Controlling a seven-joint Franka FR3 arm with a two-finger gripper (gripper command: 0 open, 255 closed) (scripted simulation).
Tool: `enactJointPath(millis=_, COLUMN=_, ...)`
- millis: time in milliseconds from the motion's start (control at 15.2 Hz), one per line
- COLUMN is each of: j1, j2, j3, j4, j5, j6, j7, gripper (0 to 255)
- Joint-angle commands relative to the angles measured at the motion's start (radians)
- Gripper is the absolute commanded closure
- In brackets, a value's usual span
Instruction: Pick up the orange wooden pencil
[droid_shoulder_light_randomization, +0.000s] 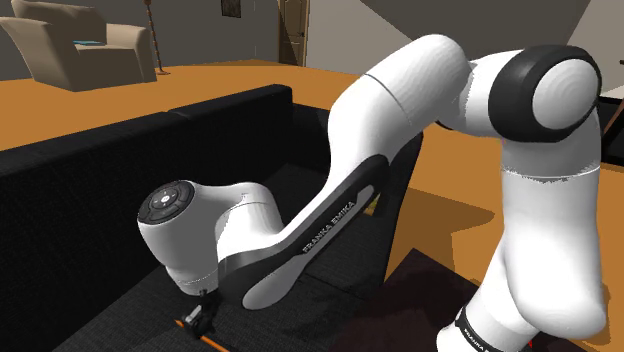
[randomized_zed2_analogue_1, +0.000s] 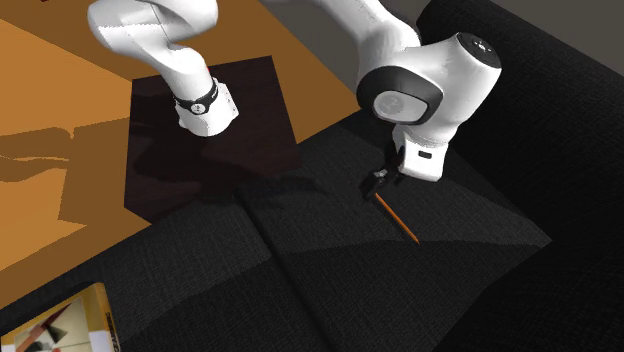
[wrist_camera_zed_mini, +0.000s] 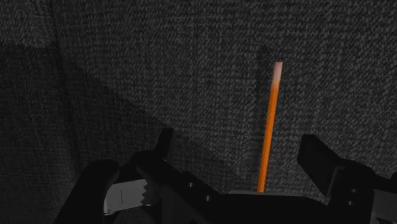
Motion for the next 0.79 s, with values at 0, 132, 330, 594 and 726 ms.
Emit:
enactJointPath(millis=0, j1=0.048, j2=0.082, j3=-0.02, j4=0.065, j5=-0.046, j6=-0.018, j7=0.032, gripper=0)
enactJointPath(millis=132, j1=0.098, j2=0.162, j3=-0.042, j4=0.134, j5=-0.082, j6=-0.036, j7=0.056, gripper=0)
enactJointPath(millis=330, j1=0.129, j2=0.22, j3=-0.062, j4=0.171, j5=-0.109, j6=-0.03, j7=0.074, gripper=0)
enactJointPath(millis=594, j1=0.141, j2=0.257, j3=-0.081, j4=0.175, j5=-0.134, j6=-0.001, j7=0.092, gripper=0)
enactJointPath(millis=726, j1=0.147, j2=0.273, j3=-0.088, j4=0.177, j5=-0.144, j6=0.011, j7=0.1, gripper=0)
